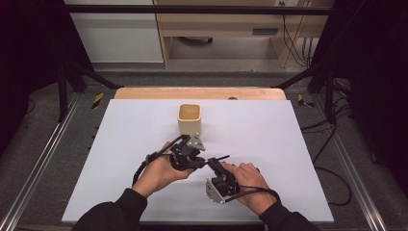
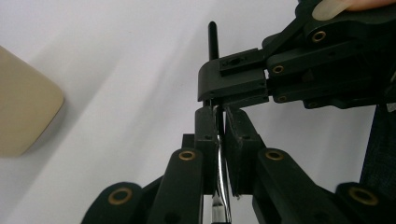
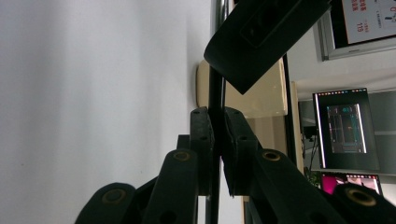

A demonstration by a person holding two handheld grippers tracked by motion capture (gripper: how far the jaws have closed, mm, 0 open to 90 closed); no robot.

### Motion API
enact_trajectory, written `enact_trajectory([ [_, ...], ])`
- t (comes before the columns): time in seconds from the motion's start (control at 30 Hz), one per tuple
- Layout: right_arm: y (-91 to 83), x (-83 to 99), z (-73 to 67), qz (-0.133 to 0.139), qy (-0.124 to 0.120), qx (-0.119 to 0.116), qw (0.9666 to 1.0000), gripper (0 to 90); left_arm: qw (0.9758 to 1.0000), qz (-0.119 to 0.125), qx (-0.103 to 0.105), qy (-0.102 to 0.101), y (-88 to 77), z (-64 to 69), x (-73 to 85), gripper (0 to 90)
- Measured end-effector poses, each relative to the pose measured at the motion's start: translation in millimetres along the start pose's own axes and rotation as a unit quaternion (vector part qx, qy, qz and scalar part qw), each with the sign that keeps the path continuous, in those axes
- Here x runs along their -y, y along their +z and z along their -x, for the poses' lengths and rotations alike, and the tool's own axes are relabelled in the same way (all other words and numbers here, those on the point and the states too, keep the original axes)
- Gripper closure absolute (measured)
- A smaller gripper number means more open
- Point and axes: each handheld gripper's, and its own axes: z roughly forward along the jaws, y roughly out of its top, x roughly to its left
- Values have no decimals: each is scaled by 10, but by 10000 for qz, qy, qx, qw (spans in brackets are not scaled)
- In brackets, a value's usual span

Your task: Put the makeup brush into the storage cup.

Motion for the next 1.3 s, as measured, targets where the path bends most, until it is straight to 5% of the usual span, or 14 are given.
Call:
enact_trajectory([
  [0.13,2,4,-20,-25,73,-76,9999,837,10000,87,14,19,15,-12,22,827],
  [0.33,16,139,-35,-206,174,-156,9995,837,9988,415,-275,2,-102,-56,31,675],
  [0.4,13,196,-23,-223,102,-176,9995,837,9972,601,-448,-14,-155,-79,59,612],
  [0.6,-42,343,-50,-407,434,-212,9980,837,9899,1145,-833,-18,-287,-143,192,414],
  [0.7,-87,399,-62,-445,712,-197,9963,837,9834,1515,-930,-376,-364,-167,291,312],
  [0.87,-146,474,-50,-503,833,-190,9951,837,9733,1764,-1338,-598,-456,-225,506,182],
  [0.97,-166,494,-25,-502,918,-159,9944,837,9642,2042,-1490,-807,-498,-277,682,140],
  [1.13,-144,519,3,-421,1234,-220,9912,837,9451,2379,-1995,-1020,-502,-358,998,120],
  [1.3,-116,515,7,-382,1498,-268,9876,837,9323,2646,-2229,-1058,-449,-387,1272,73],
])
